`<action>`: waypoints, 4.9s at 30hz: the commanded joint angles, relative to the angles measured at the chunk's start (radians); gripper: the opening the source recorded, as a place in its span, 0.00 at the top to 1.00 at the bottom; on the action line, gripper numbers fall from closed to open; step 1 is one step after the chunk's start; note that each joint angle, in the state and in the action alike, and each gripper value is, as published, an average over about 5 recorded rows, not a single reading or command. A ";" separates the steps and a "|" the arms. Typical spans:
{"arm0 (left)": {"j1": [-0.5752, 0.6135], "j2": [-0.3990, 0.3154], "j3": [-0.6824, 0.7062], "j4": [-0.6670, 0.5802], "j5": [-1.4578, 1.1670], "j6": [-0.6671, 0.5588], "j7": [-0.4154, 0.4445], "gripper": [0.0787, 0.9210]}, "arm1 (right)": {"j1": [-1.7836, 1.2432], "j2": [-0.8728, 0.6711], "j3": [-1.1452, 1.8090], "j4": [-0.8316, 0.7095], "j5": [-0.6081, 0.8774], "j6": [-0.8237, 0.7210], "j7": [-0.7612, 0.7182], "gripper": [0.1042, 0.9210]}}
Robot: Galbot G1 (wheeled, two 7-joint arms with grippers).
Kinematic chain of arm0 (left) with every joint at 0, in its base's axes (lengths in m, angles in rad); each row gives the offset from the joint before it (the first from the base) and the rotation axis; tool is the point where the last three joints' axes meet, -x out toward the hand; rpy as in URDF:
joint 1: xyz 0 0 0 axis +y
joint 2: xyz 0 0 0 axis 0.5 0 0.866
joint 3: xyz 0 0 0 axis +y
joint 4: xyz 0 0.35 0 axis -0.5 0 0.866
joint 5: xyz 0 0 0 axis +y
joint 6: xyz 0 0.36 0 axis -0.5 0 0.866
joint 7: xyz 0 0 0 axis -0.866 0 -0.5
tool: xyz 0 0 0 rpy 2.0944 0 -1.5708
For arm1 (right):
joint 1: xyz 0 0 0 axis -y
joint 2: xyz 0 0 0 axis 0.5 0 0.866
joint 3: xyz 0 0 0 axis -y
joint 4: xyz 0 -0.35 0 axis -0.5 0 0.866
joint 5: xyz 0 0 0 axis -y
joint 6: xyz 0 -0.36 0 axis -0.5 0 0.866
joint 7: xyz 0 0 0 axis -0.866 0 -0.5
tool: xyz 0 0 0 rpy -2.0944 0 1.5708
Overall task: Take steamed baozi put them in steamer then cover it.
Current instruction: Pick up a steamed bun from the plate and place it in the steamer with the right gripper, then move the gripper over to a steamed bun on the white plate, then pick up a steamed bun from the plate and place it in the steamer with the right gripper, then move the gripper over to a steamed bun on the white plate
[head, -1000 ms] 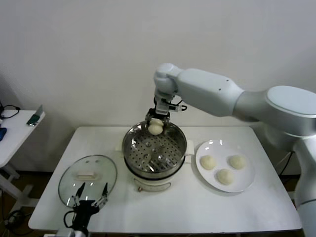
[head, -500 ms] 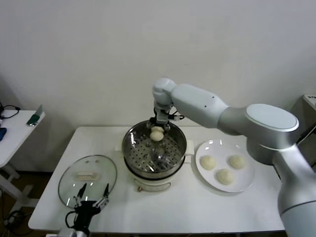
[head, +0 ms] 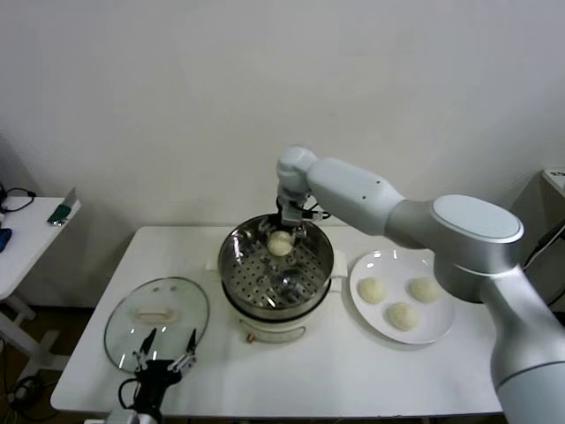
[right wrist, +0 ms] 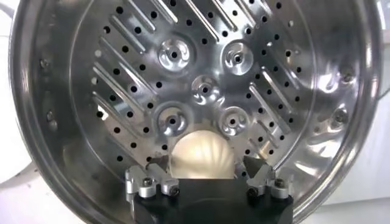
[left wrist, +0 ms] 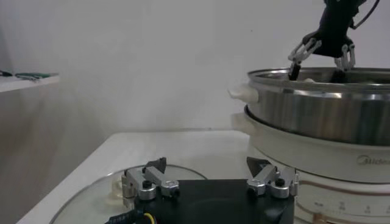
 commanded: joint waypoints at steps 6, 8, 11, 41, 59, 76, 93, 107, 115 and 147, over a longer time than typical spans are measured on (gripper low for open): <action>0.019 -0.006 0.001 -0.018 0.022 0.003 0.002 0.12 | 0.508 -0.383 -0.502 0.287 0.961 -0.528 -0.142 0.12; 0.019 -0.004 -0.001 -0.019 0.022 0.002 0.002 0.12 | 0.538 -0.480 -0.584 0.344 0.951 -0.628 -0.113 0.12; 0.018 -0.001 -0.004 -0.022 0.020 0.001 0.002 0.12 | 0.532 -0.591 -0.658 0.416 0.869 -0.749 -0.037 0.12; 0.017 -0.028 -0.004 -0.014 0.029 -0.009 0.002 0.12 | -0.207 -0.577 -0.183 0.326 0.620 -1.067 0.251 0.12; 0.028 -0.023 0.002 -0.010 0.039 -0.022 0.000 0.12 | -0.230 -0.551 -0.113 0.257 0.631 -1.061 0.228 0.28; 0.038 -0.023 0.016 -0.020 0.051 -0.029 0.000 0.12 | 0.544 -0.564 -0.443 0.368 0.978 -0.960 -0.037 0.31; 0.047 -0.005 0.012 -0.032 0.031 -0.033 0.000 0.12 | 0.445 -0.060 -0.383 0.577 1.260 -1.178 0.241 0.31; 0.050 -0.009 0.010 -0.035 0.024 -0.038 0.000 0.12 | 0.140 0.003 -0.364 0.431 1.082 -1.246 0.409 0.31; 0.039 -0.007 0.015 -0.026 0.029 -0.040 0.001 0.12 | 0.058 0.016 -0.327 0.367 1.043 -1.274 0.512 0.31; 0.017 -0.002 0.015 -0.033 0.033 -0.016 0.005 0.12 | 0.461 -0.817 -0.686 0.634 0.781 -0.926 -0.007 0.12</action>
